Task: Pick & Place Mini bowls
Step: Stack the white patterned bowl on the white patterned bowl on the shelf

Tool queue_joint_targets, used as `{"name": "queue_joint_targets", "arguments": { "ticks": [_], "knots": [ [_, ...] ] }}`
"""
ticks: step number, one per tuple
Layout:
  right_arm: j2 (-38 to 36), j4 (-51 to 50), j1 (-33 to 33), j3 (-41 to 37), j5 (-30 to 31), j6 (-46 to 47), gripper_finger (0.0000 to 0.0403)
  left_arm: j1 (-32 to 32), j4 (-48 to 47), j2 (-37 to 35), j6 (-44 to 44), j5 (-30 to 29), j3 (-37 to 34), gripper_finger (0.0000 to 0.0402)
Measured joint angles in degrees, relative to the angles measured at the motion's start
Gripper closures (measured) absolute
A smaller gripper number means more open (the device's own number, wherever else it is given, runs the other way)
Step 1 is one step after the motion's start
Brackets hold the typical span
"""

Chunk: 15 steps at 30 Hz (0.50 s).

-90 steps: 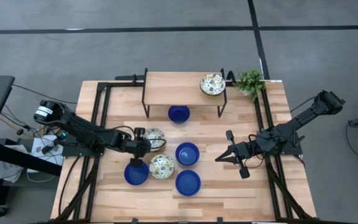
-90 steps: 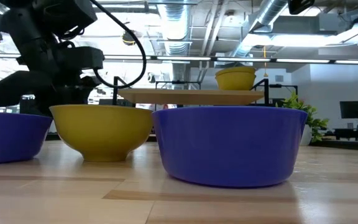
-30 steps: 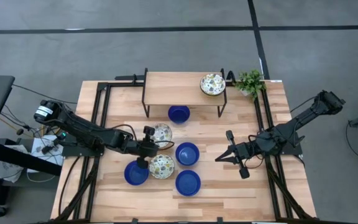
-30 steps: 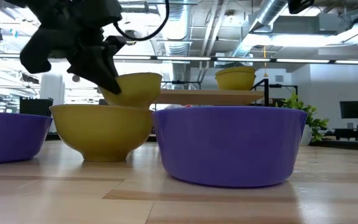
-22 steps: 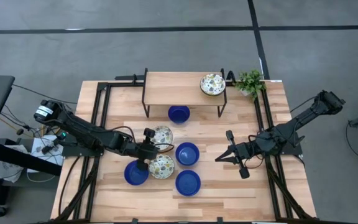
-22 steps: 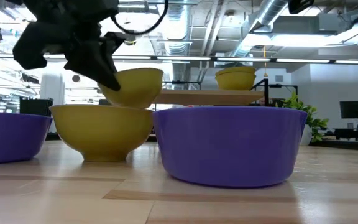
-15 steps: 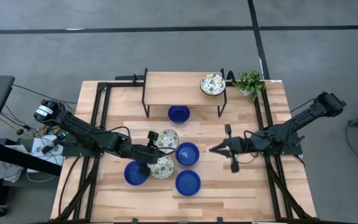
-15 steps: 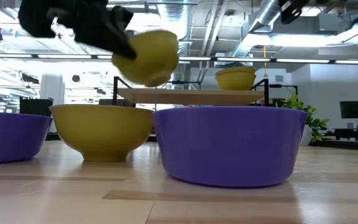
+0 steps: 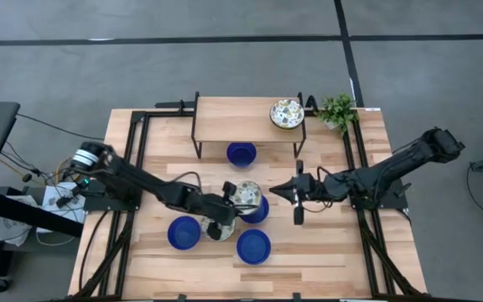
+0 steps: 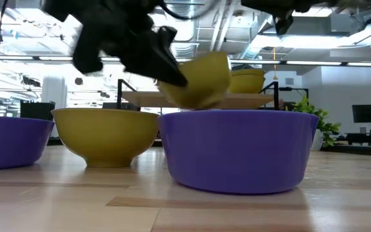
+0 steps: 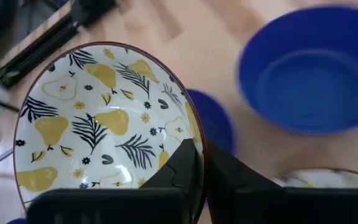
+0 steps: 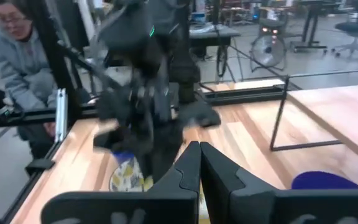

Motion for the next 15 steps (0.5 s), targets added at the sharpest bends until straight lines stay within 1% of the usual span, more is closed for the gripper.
{"name": "queue_joint_targets", "arguments": {
  "ticks": [3,7,12,15],
  "knots": [
    [0.68,-4.45,-0.75,2.64,1.54,2.92,0.0403,0.13,0.18,4.62,-0.11,-4.00,3.18,0.0384],
    [3.37,-10.26,-0.86,4.10,1.50,5.29,0.0403,-0.77,-0.06,8.49,-0.47,-5.02,5.86,0.0383],
    [6.02,-13.32,-1.86,7.25,1.43,8.23,0.0403,-2.13,-0.26,9.07,2.41,-5.54,8.03,0.0383],
    [7.66,-19.34,-2.24,10.26,2.53,9.53,0.0403,-2.59,0.03,7.82,2.32,-7.59,9.04,0.0383]
  ]
}}
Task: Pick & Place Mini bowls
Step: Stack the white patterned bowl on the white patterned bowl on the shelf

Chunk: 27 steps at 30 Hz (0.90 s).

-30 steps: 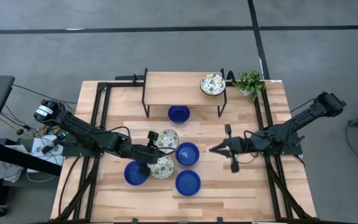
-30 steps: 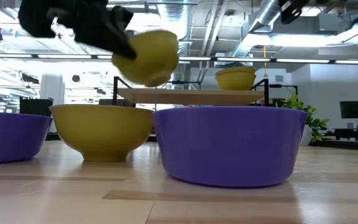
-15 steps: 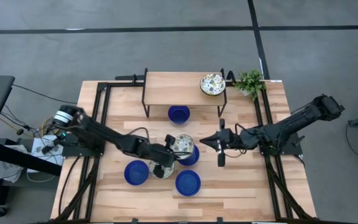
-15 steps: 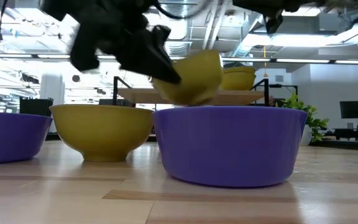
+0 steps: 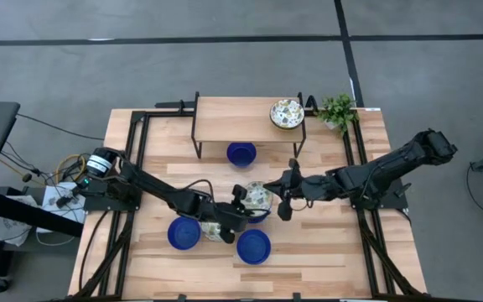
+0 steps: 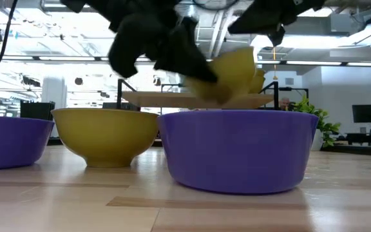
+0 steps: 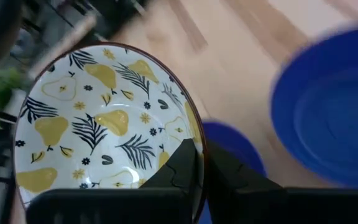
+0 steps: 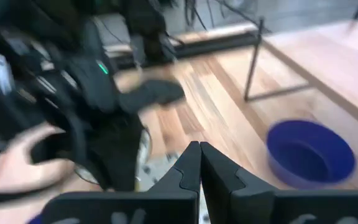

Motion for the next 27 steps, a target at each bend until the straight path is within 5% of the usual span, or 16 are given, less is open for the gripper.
{"name": "queue_joint_targets", "arguments": {
  "ticks": [8,20,27],
  "knots": [
    [1.09,-7.94,1.53,4.21,0.36,-9.96,0.0403,-1.70,-0.40,-1.63,-0.43,2.20,0.08,0.0383],
    [1.00,-23.94,2.05,12.31,-21.38,-26.22,0.0403,-2.28,-5.36,-4.69,0.23,16.45,0.03,0.0383],
    [5.35,-23.35,2.56,12.26,-22.66,-30.39,0.0380,-2.52,-5.30,-5.28,0.21,18.01,0.03,0.0383]
  ]
}}
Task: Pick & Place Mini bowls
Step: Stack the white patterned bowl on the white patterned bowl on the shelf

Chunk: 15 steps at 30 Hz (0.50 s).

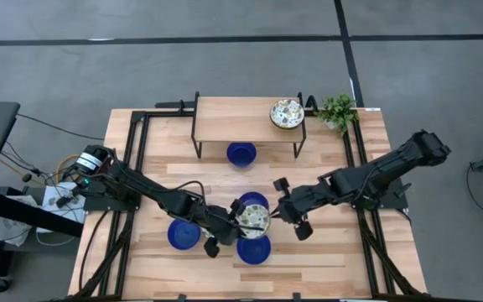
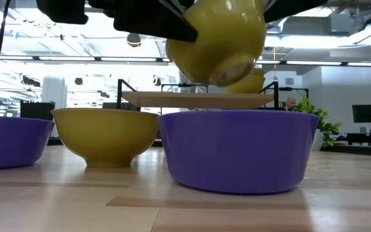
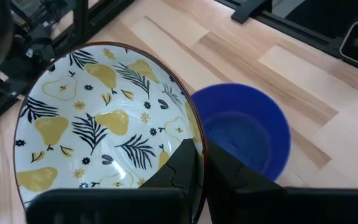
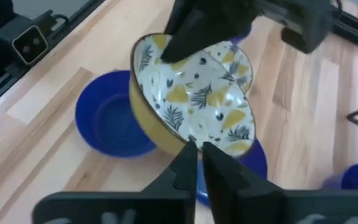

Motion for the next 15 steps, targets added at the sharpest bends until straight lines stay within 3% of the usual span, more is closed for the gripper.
{"name": "queue_joint_targets", "arguments": {
  "ticks": [8,15],
  "knots": [
    [2.87,1.78,0.20,1.70,0.44,-1.01,0.0315,0.01,0.12,0.07,-0.22,0.08,-0.04,0.0382],
    [2.92,1.30,1.42,1.73,0.40,-4.15,0.0303,0.02,0.09,0.07,-0.20,0.16,-0.03,0.0381]
  ]
}}
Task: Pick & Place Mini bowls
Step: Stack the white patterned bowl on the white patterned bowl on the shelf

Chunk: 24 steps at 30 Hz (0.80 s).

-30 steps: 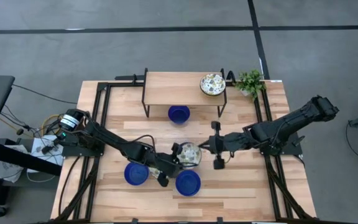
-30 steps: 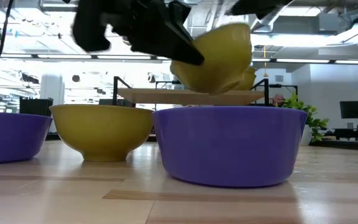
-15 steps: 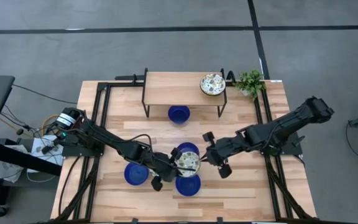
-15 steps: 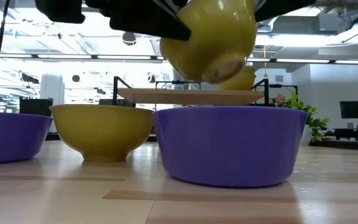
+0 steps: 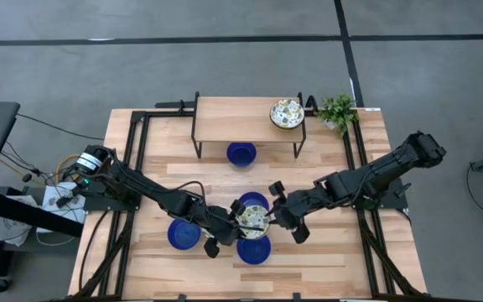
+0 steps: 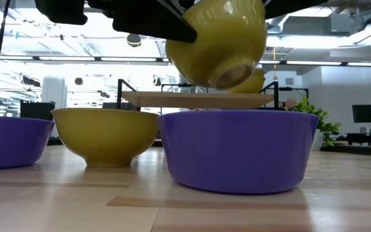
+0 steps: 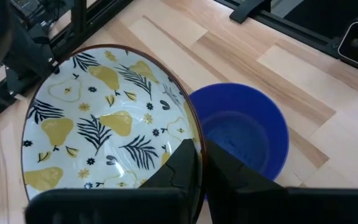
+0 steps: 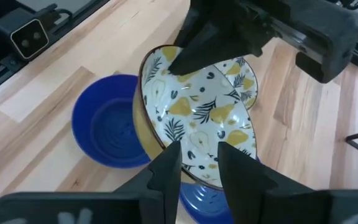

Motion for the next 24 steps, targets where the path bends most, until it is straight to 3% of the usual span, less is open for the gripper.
{"name": "queue_joint_targets", "arguments": {
  "ticks": [24],
  "knots": [
    [1.88,0.41,0.46,-0.04,-0.48,-2.01,0.0305,0.22,-0.02,-0.05,-0.05,-0.20,0.03,0.0380]
  ]
}}
